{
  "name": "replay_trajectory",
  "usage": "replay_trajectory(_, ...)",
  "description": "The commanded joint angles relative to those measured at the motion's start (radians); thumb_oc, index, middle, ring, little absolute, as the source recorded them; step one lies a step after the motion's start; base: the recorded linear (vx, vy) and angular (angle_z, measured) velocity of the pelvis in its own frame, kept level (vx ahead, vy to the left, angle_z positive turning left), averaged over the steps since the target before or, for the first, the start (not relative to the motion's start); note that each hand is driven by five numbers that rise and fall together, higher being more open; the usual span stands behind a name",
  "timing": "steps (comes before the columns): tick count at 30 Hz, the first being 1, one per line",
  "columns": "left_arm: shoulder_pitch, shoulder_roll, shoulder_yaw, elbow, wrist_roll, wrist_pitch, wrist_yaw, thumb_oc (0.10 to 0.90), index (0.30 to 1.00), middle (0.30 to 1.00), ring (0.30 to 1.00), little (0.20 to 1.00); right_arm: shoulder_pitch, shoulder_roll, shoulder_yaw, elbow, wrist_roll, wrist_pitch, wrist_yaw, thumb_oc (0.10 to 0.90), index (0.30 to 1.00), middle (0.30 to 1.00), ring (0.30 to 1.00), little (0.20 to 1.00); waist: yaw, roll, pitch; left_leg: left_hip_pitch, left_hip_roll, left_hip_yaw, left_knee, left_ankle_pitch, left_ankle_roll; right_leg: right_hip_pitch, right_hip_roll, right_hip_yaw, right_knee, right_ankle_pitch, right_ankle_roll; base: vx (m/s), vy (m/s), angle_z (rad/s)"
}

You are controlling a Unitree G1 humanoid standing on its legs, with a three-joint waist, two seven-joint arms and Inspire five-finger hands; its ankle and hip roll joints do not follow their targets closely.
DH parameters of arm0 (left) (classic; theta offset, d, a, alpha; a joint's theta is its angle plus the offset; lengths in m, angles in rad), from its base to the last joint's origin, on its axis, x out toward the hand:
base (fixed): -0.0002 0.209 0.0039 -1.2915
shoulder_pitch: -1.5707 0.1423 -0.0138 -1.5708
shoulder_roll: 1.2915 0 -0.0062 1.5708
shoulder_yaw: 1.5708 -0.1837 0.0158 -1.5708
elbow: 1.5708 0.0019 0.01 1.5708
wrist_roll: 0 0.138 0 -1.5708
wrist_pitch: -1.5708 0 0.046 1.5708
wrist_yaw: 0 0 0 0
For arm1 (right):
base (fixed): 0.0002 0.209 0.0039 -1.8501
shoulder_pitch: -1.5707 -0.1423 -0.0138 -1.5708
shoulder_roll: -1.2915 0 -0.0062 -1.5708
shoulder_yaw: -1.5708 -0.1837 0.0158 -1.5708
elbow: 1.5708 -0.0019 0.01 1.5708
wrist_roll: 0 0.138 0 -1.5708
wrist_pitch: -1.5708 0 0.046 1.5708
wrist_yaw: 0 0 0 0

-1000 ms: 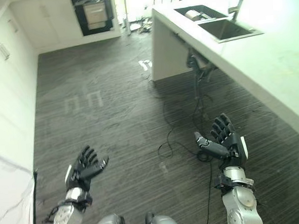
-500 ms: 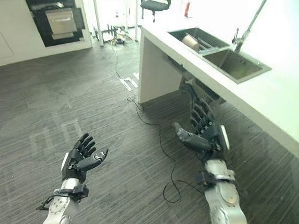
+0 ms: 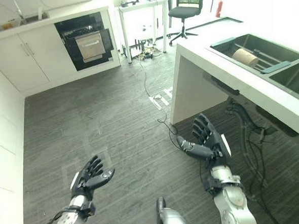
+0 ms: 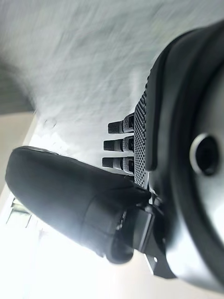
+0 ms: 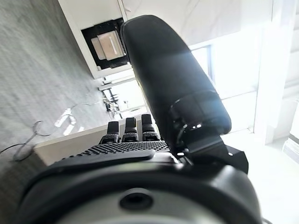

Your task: Place the dishes in the dishwasher.

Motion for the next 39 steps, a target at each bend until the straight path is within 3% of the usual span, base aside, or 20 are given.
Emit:
replay_trajectory(1,-0.049,0.091,0.033,-0.149,-0.005,-0.127,0.003,0.8,0.9,0.9,0.9,0.9,-0.065,-0.045,-0.089,-0.161,-0.034,-0.123,-0.017,0.8,0.9,0.9,0.9,0.9,-0.064,-0.035,-0.057,-0.058,0.07,0.042,-0.096,0.17,0.012,0.055,-0.138,0.022,0.004,-0.06,0.302,0.41,-0.201,-0.35)
replay_trajectory(3,-0.061,0.09,0.038,-0.244,0.022,-0.2,-0.03,0.8,0.9,0.9,0.9,0.9,-0.051,-0.084,-0.134,-0.191,-0.016,-0.107,0.001,0.8,0.9,0.9,0.9,0.9,-0.062,-0.043,-0.058,-0.041,0.107,0.101,-0.019,0.513,-0.077,0.132,-0.103,0.031,0.004,-0.128,0.243,0.52,-0.321,-0.72)
replay_trajectory(4,-0.06,0.087,0.035,-0.28,0.017,-0.224,-0.036,0.8,0.9,0.9,0.9,0.9,-0.038,-0.092,-0.149,-0.202,-0.026,-0.117,0.012,0.8,0.9,0.9,0.9,0.9,-0.058,-0.071,-0.046,-0.136,0.099,0.125,0.193,0.547,-0.087,0.168,-0.105,0.052,0.004,-0.145,0.217,0.36,-0.277,-0.78)
replay_trajectory(5,-0.058,0.087,0.037,-0.286,0.016,-0.225,-0.037,0.8,0.9,0.9,0.9,0.9,-0.035,-0.094,-0.152,-0.204,-0.025,-0.118,0.015,0.8,0.9,0.9,0.9,0.9,-0.057,-0.075,-0.043,-0.163,0.098,0.125,0.243,0.544,-0.086,0.172,-0.103,0.055,0.004,-0.148,0.212,0.23,-0.201,-0.53)
replay_trajectory(7,-0.061,0.085,0.035,-0.295,0.019,-0.235,-0.053,0.8,0.9,0.9,0.9,0.9,-0.019,-0.094,-0.17,-0.207,-0.029,-0.132,0.02,0.8,0.9,0.9,0.9,0.9,-0.044,-0.11,-0.023,-0.341,0.1,0.118,0.423,0.528,-0.055,0.215,-0.106,0.075,0.004,-0.163,0.19,0.25,-0.138,-0.33)
replay_trajectory(8,-0.067,0.092,0.031,-0.291,0.032,-0.236,-0.072,0.8,0.9,0.9,0.9,0.9,-0.018,-0.093,-0.172,-0.217,-0.021,-0.134,-0.008,0.8,0.9,0.9,0.9,0.9,-0.025,-0.112,-0.004,-0.46,0.114,0.135,0.318,0.479,-0.01,0.238,-0.076,0.088,0.004,-0.184,0.196,0.55,-0.015,-0.53)
replay_trajectory(9,-0.049,0.1,0.034,-0.306,0.064,-0.239,-0.084,0.8,0.9,0.9,0.9,0.9,-0.027,-0.093,-0.17,-0.229,-0.019,-0.119,-0.021,0.8,0.9,0.9,0.9,0.9,-0.007,-0.098,0.0,-0.414,0.121,0.144,0.05,0.474,-0.001,0.254,-0.051,0.116,0.004,-0.207,0.215,0.63,0.162,-0.54)
replay_trajectory(10,-0.032,0.109,0.034,-0.312,0.089,-0.255,-0.073,0.8,0.9,0.9,0.9,0.9,-0.034,-0.087,-0.16,-0.232,-0.028,-0.115,-0.012,0.8,0.9,0.9,0.9,0.9,0.008,-0.075,0.008,-0.41,0.117,0.11,-0.096,0.456,0.0,0.275,-0.018,0.152,0.004,-0.226,0.228,0.47,0.224,-0.91)
replay_trajectory(11,-0.025,0.112,0.036,-0.314,0.097,-0.262,-0.071,0.8,0.9,0.9,0.9,0.9,-0.036,-0.086,-0.159,-0.232,-0.03,-0.115,-0.007,0.8,0.9,0.9,0.9,0.9,0.012,-0.065,0.009,-0.428,0.116,0.091,-0.096,0.425,0.003,0.278,-0.004,0.165,0.004,-0.229,0.232,0.4,0.271,-1.14)
replay_trajectory(12,-0.004,0.122,0.045,-0.33,0.115,-0.279,-0.056,0.8,0.9,0.9,0.9,0.9,-0.039,-0.084,-0.15,-0.243,-0.04,-0.113,0.007,0.8,0.9,0.9,0.9,0.9,0.038,-0.038,0.009,-0.505,0.093,-0.01,-0.096,0.366,0.0,0.292,0.035,0.199,0.004,-0.243,0.243,0.42,0.255,-1.27)
replay_trajectory(13,0.007,0.125,0.058,-0.351,0.118,-0.281,-0.052,0.8,0.9,0.9,0.9,0.9,-0.036,-0.087,-0.146,-0.257,-0.049,-0.113,0.012,0.8,0.9,0.9,0.9,0.9,0.065,-0.029,0.005,-0.541,0.067,-0.061,-0.096,0.424,-0.012,0.33,0.063,0.234,0.004,-0.274,0.232,0.43,0.264,-1.33)
replay_trajectory(16,-0.043,0.123,0.043,-0.34,0.162,-0.299,-0.05,0.8,0.9,0.9,0.9,0.9,-0.066,-0.09,-0.125,-0.244,-0.076,-0.124,-0.032,0.8,0.9,0.9,0.9,0.9,0.064,-0.037,-0.006,-0.51,0.063,-0.041,-0.096,0.361,0.009,0.338,0.037,0.229,0.004,-0.287,0.24,0.25,0.204,-1.82)
replay_trajectory(18,-0.115,0.142,0.023,-0.338,0.172,-0.291,-0.023,0.8,0.9,0.9,0.9,0.9,-0.051,-0.079,-0.135,-0.273,-0.069,-0.131,-0.049,0.8,0.9,0.9,0.9,0.9,0.03,-0.034,-0.028,-0.451,0.067,-0.011,-0.096,0.307,0.028,0.353,-0.005,0.197,0.004,-0.28,0.263,0.29,0.274,-0.56)
replay_trajectory(21,-0.155,0.153,0.003,-0.339,0.194,-0.297,-0.001,0.8,0.9,0.9,0.9,0.9,-0.039,-0.068,-0.14,-0.28,-0.08,-0.148,-0.068,0.8,0.9,0.9,0.9,0.9,0.012,-0.035,-0.04,-0.433,0.059,-0.001,-0.096,0.293,0.043,0.383,-0.012,0.189,0.004,-0.271,0.27,0.23,0.184,-0.32)
replay_trajectory(26,-0.159,0.166,-0.007,-0.363,0.231,-0.306,0.033,0.8,0.9,0.9,0.9,0.9,-0.025,-0.03,-0.136,-0.291,-0.086,-0.152,-0.063,0.8,0.9,0.9,0.9,0.9,-0.023,-0.01,-0.025,-0.373,0.074,0.005,-0.096,0.269,0.062,0.378,0.018,0.11,0.062,-0.101,0.309,0.17,0.139,-0.21)
replay_trajectory(27,-0.156,0.168,0.0,-0.368,0.237,-0.306,0.041,0.8,0.9,0.9,0.9,0.9,-0.026,-0.022,-0.13,-0.293,-0.091,-0.152,-0.053,0.8,0.9,0.9,0.9,0.9,-0.023,-0.007,-0.021,-0.359,0.081,0.016,-0.096,0.261,0.063,0.347,0.012,0.079,0.09,-0.097,0.313,0.07,0.083,-0.35)
replay_trajectory(30,-0.155,0.19,0.04,-0.392,0.237,-0.279,0.06,0.8,0.9,0.9,0.9,0.9,-0.049,-0.019,-0.105,-0.281,-0.122,-0.17,-0.041,0.8,0.9,0.9,0.9,0.9,0.008,-0.016,-0.006,-0.342,0.106,0.077,-0.096,0.239,0.047,0.316,-0.111,-0.093,0.004,-0.115,0.307,0.12,-0.054,-1.29)
replay_trajectory(32,-0.15,0.198,0.053,-0.39,0.218,-0.278,0.06,0.8,0.9,0.9,0.9,0.9,-0.056,-0.031,-0.104,-0.276,-0.104,-0.178,-0.043,0.8,0.9,0.9,0.9,0.9,0.005,-0.034,0.0,-0.322,0.107,0.11,-0.096,0.218,0.037,0.248,-0.181,-0.104,0.004,-0.14,0.314,0.15,-0.172,-1.02)
replay_trajectory(35,-0.138,0.194,0.063,-0.395,0.204,-0.28,0.066,0.8,0.9,0.9,0.9,0.9,-0.072,-0.04,-0.098,-0.269,-0.089,-0.171,-0.035,0.8,0.9,0.9,0.9,0.9,-0.014,-0.057,0.003,-0.282,0.102,0.145,-0.096,0.165,0.03,0.102,-0.289,-0.084,0.004,-0.053,0.353,0.21,-0.188,-0.98)
replay_trajectory(39,-0.131,0.193,0.066,-0.41,0.239,-0.292,0.093,0.8,0.9,0.9,0.9,0.9,-0.061,-0.03,-0.096,-0.282,-0.093,-0.173,-0.022,0.8,0.9,0.9,0.9,0.9,-0.037,-0.056,0.006,-0.249,0.111,0.147,-0.096,0.136,0.036,0.009,-0.308,-0.052,0.004,-0.03,0.363,0.25,-0.203,-0.15)
